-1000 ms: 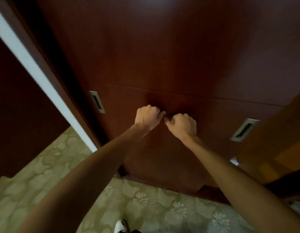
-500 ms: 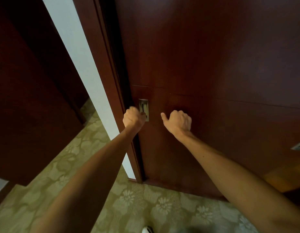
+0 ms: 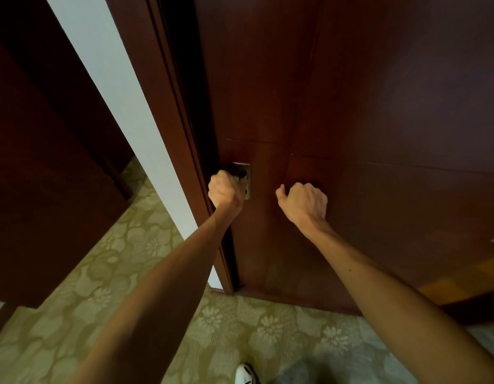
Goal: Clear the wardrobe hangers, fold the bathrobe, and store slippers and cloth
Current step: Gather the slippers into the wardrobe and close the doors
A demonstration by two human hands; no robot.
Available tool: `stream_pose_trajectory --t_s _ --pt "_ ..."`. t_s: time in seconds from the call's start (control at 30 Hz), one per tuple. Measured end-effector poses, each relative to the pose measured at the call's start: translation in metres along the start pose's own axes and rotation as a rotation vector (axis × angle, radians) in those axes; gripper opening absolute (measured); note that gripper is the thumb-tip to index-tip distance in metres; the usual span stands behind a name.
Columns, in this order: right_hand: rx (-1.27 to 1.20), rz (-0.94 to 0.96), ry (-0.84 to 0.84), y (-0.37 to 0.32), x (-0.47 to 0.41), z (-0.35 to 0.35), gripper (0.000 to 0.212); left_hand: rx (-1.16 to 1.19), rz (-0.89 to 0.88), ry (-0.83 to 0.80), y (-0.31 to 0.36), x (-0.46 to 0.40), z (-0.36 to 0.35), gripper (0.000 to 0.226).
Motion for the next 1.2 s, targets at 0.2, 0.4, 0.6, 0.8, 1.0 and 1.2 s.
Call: stream_pose_trajectory --t_s 0.2,0.4,0.6,0.8,1.0,1.2 --pt "-0.026 0.008 0.02 0.027 0.001 -0.002 0.054 -0.045 -0.02 -0.028 0.015 0.017 -0.016 0.048" --pt "-0.016 0.011 0.043 0.067 0.002 -0.005 0.057 -0.046 -0.053 -0.098 0.04 0.044 -0.041 0.042" --pt "-0.023 -0.005 0.041 0.113 0.004 -0.006 0.056 -0.056 -0.08 -0.13 0.061 0.068 -0.078 0.034" --pt "-0.023 -0.03 0.02 0.16 0.005 -0.011 0.058 -0.084 -0.141 -0.145 0.083 0.097 -0.114 0.037" --pt "0.002 -0.035 0.012 0.206 0.005 -0.014 0.06 -0.138 -0.178 -0.183 0.104 0.12 -0.147 0.033" --pt "0.04 -0.039 0.016 0.248 0.008 -0.018 0.063 -0.137 -0.238 -0.2 0.121 0.141 -0.176 0.035"
Point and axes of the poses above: each hand's wrist, its own x-axis away from the middle knuckle, its own z-axis out of the back of the hand, y = z × x, the point moved 2 cm from there along -x, towards the middle knuckle, and after that the axes turned 15 degrees about x, right-handed, at the moved point
